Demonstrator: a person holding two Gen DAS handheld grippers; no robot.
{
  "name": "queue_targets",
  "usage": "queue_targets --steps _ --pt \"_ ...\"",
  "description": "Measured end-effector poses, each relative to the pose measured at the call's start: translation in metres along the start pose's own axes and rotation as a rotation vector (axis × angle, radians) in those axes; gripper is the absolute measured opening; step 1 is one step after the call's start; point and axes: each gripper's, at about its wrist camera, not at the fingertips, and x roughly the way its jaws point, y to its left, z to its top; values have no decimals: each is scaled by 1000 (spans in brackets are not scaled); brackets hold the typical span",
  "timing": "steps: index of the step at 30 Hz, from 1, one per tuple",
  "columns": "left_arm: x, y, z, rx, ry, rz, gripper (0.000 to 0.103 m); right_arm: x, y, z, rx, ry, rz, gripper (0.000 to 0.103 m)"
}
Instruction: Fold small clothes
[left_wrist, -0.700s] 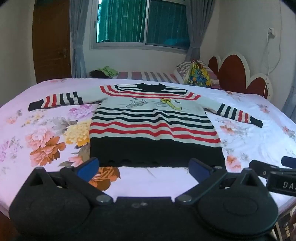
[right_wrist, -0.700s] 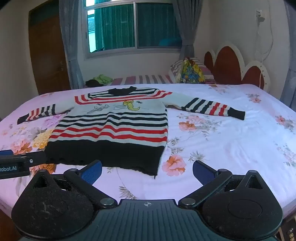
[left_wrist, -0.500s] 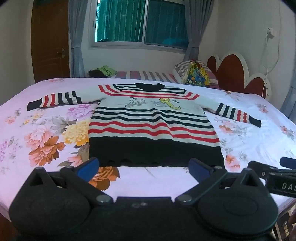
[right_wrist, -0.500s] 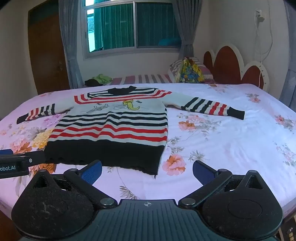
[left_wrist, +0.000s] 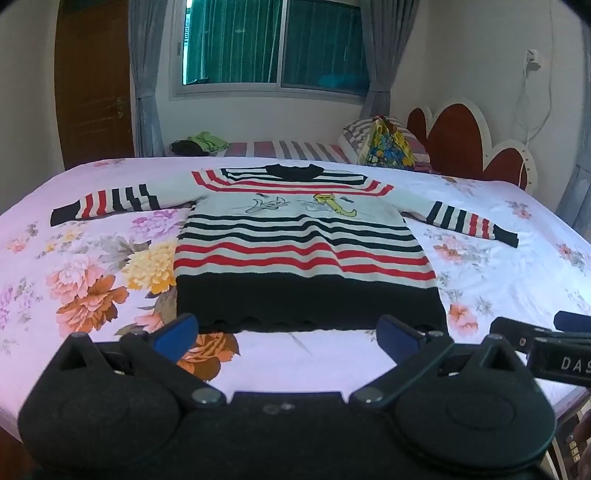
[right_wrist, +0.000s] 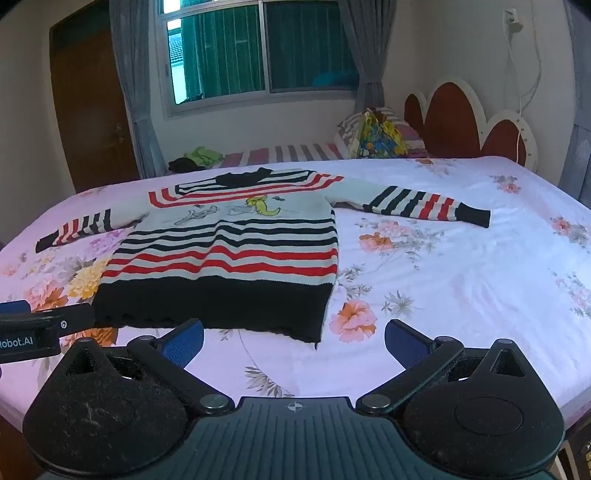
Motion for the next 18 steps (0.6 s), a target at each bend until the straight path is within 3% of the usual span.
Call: queue_targets --steps 18 --pt "1 3 0 6 7 -5 102 -1 1 -1 9 1 -8 103"
